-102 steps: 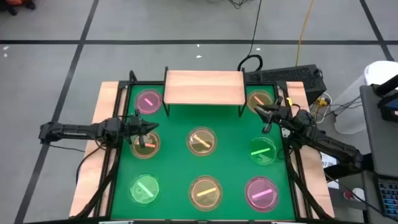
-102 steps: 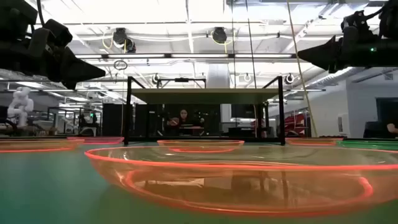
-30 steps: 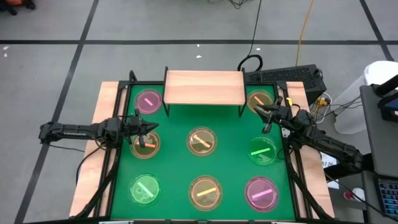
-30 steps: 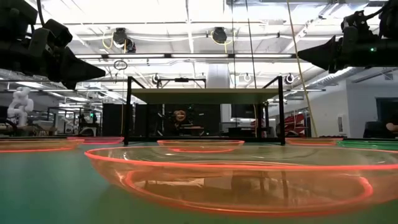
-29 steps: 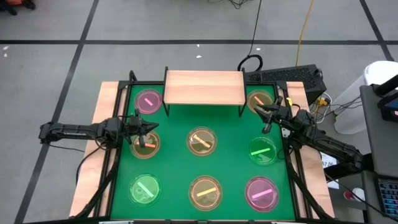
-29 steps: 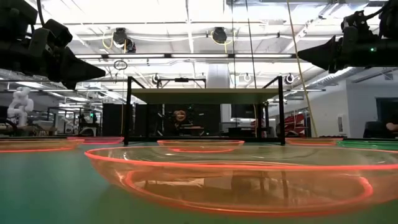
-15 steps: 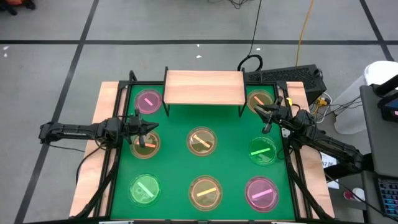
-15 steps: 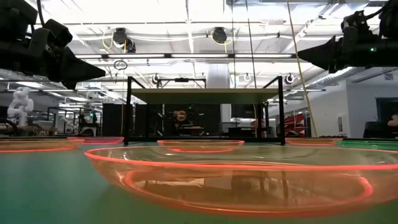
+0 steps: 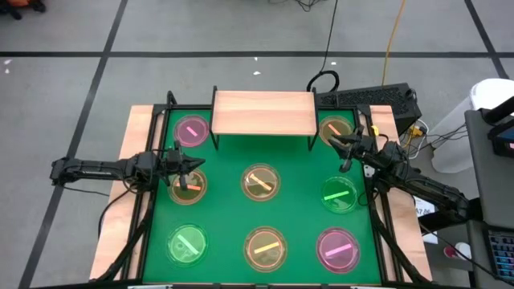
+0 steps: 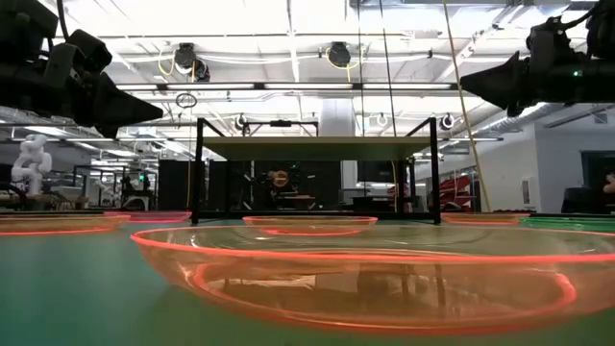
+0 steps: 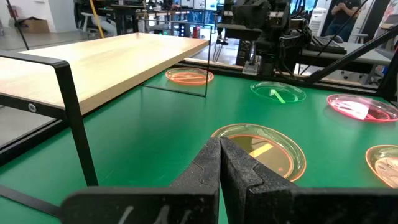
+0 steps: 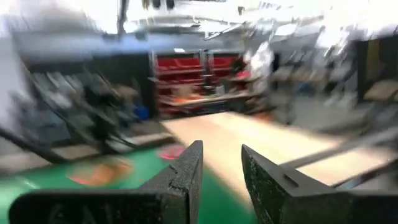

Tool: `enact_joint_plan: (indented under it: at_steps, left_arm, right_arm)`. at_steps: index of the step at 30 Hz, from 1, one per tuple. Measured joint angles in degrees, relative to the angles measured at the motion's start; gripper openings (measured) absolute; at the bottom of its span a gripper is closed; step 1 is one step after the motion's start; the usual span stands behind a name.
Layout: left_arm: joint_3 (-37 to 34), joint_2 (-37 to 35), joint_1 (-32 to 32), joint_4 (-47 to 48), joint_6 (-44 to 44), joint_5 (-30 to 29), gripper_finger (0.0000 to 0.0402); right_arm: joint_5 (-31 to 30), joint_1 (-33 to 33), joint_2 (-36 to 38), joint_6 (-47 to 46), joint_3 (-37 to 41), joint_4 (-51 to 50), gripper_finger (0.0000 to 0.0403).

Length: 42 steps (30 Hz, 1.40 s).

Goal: Place and stack plates onto a shelf
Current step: Put the orange plate on the shelf

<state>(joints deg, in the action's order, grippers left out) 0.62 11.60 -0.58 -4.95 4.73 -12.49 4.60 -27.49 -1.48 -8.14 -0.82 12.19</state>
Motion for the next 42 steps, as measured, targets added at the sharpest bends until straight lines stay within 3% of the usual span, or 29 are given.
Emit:
enact_joint_plan:
  at_steps: [5, 16, 28, 42]
  left_arm:
    - [0.0, 0.0, 0.0, 0.0, 0.0, 0.0, 0.0001]
    - [0.0, 0.0, 0.0, 0.0, 0.0, 0.0, 0.0001]
    - [0.0, 0.0, 0.0, 0.0, 0.0, 0.0, 0.0001]
    - [0.0, 0.0, 0.0, 0.0, 0.0, 0.0, 0.0001]
  right_arm:
    - [1.4, 0.0, 0.0, -21.5, 0.0, 0.0, 0.0093]
    - [1.4, 0.0, 0.0, -34.7, 0.0, 0.0, 0.0093]
    - [-0.3, 0.0, 0.0, -38.7, 0.0, 0.0, 0.0093]
    - [3.6, 0.2, -0.1, -27.5, -1.5, 1.8, 0.0093]
